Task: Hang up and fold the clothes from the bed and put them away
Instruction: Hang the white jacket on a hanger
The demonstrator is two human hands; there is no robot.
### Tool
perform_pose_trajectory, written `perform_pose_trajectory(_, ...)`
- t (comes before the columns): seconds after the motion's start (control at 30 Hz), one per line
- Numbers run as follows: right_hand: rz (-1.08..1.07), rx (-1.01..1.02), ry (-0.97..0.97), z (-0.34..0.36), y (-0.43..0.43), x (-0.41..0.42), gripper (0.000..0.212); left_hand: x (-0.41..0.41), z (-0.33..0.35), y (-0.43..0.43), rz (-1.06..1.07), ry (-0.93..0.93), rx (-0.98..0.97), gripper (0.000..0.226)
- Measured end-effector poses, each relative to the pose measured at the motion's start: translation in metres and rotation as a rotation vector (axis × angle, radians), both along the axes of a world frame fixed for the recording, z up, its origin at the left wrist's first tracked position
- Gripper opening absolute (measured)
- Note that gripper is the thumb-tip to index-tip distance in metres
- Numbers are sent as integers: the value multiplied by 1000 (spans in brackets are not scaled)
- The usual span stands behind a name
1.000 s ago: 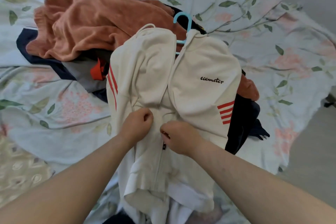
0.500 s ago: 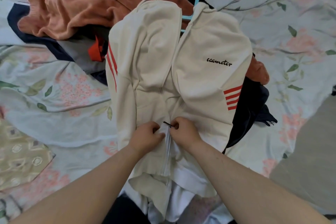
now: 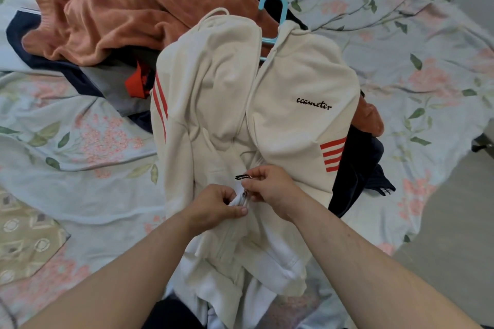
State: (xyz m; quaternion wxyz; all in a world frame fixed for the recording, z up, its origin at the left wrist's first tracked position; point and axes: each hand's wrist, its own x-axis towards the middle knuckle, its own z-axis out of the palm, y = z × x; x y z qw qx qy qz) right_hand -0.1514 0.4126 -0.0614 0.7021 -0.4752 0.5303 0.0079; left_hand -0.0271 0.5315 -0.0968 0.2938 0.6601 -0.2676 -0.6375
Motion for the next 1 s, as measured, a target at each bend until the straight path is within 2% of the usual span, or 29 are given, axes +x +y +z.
perform_pose_trajectory(0.17,-148,-28,11,-2,-8,11,22,4,-4,12,-20,77,38,30)
perform_pose_trajectory(0.23,-165,-90,5,-1,-16,16,23,2,-11,20,-83,39,53,32)
perform_pose_trajectory(0.3,-136,-173,-25,3,-27,22,25,1,-19,33,-196,-14,88,43)
perform_pose_trajectory(0.37,-72,-265,-36,10,-38,30,26,1,-26,39,-317,-148,125,48)
perform_pose_trajectory(0.47,2,-317,-24,19,-43,40,25,7,-15,30,-514,-248,166,34)
perform_pose_trajectory(0.5,4,-286,-44,22,-44,39,25,9,-4,18,-510,-229,137,34)
perform_pose_trajectory(0.53,-7,-237,-72,24,-46,37,25,11,8,3,-400,-204,75,37)
perform_pose_trajectory(0.6,-45,-152,-130,30,-52,30,26,18,26,-27,-19,-185,-77,38)
perform_pose_trajectory(0.63,-62,-128,-151,33,-54,27,27,23,32,-41,103,-212,-146,35)
perform_pose_trajectory(0.7,-77,-109,-178,36,-57,22,30,26,38,-62,92,-287,-210,31)
perform_pose_trajectory(0.8,-38,-148,-197,39,-59,21,30,19,33,-72,25,-315,-224,43)
perform_pose_trajectory(0.9,-14,-285,-142,40,-64,22,30,17,25,-67,-30,-220,-222,46)
perform_pose_trajectory(1.0,-95,-361,-125,40,-74,23,29,24,19,-54,-161,-148,-173,41)
